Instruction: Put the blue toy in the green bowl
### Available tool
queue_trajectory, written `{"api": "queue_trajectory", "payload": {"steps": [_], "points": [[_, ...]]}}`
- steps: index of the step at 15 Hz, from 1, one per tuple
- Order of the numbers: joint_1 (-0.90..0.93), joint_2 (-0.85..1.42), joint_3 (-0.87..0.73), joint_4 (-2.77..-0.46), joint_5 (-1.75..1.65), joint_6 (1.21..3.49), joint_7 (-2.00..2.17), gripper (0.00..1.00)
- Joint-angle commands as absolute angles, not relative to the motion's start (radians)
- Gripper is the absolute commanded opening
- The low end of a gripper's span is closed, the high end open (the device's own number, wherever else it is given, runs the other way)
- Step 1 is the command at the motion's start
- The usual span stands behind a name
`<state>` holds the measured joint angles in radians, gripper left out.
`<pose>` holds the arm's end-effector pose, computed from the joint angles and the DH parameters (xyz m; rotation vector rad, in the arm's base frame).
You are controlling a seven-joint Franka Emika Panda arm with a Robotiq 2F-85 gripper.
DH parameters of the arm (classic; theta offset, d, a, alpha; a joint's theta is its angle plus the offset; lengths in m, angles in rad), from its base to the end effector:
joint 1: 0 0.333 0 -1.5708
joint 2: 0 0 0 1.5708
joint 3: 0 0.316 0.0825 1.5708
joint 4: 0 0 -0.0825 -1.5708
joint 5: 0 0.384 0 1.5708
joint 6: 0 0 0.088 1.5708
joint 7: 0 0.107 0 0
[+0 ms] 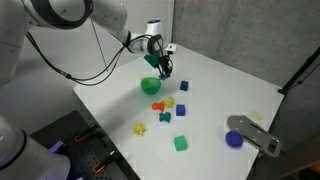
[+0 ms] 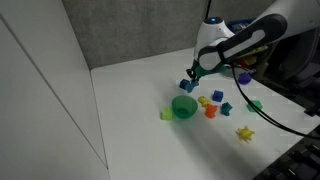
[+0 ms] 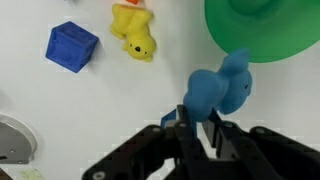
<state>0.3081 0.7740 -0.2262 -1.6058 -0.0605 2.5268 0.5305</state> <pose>0.7047 0.0819 0.1981 2.9521 -0.4858 0.3188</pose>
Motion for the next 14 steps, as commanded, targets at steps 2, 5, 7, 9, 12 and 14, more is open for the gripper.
{"api": "queue_trajectory", "payload": {"steps": [2, 5, 7, 9, 12, 14], "points": [[0.307, 0.677, -0.190, -1.719, -0.093, 2.536, 0.513, 0.06], [0.284, 0.682, -0.138, -1.719, -0.071, 2.505, 0.469, 0.07], [0.278, 0.690, -0.119, -1.714, -0.068, 2.479, 0.461, 0.07], [0.276, 0.683, -0.108, -1.722, -0.070, 2.450, 0.458, 0.46], [0.275, 0.678, -0.104, -1.721, -0.075, 2.413, 0.462, 0.55], [0.279, 0.666, -0.106, -1.727, -0.085, 2.392, 0.460, 0.71]]}}
